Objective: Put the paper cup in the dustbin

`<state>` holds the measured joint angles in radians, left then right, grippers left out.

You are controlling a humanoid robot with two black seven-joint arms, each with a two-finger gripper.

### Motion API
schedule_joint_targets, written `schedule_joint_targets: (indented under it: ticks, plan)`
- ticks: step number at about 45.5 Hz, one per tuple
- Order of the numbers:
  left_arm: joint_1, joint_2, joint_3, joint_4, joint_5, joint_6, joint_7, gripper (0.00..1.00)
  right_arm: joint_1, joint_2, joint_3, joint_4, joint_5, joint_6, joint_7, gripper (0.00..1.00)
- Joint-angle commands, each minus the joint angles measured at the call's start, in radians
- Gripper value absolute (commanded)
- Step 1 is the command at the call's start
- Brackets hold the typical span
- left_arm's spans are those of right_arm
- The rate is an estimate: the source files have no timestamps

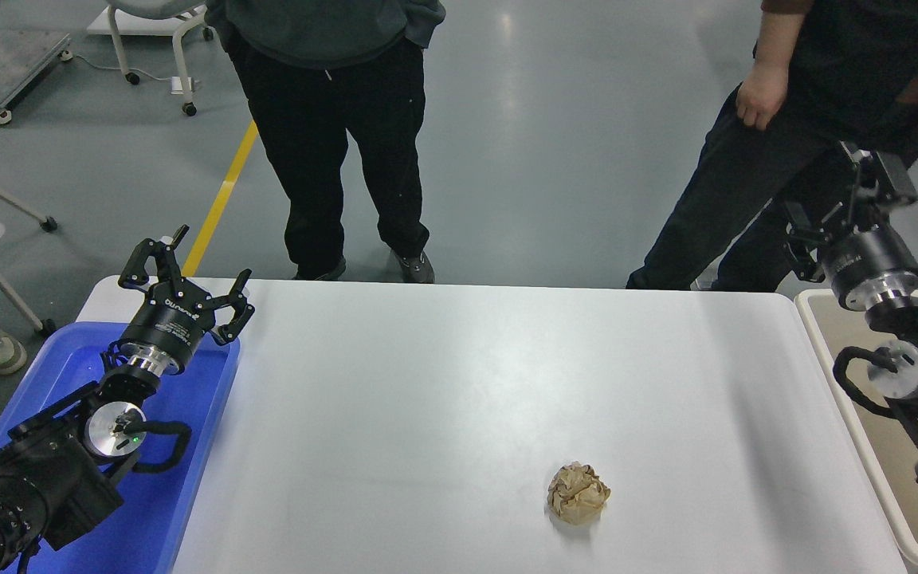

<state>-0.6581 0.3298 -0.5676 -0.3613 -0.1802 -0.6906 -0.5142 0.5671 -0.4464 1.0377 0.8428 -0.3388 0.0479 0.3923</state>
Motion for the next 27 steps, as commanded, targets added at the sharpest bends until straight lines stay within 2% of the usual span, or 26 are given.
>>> schedule_joint_targets:
  ticks: [1, 27]
  plan:
    - [0.000, 0.000, 0.000, -0.001, -0.001, 0.000, -0.001, 1.00, -0.059, 0.061, 0.047, 0.005, 0.080, 0.027, 0.002, 1.00]
    - [0.000, 0.000, 0.000, -0.001, -0.001, -0.001, 0.000, 1.00, -0.111, 0.118, 0.047, -0.002, 0.078, 0.027, 0.005, 1.00]
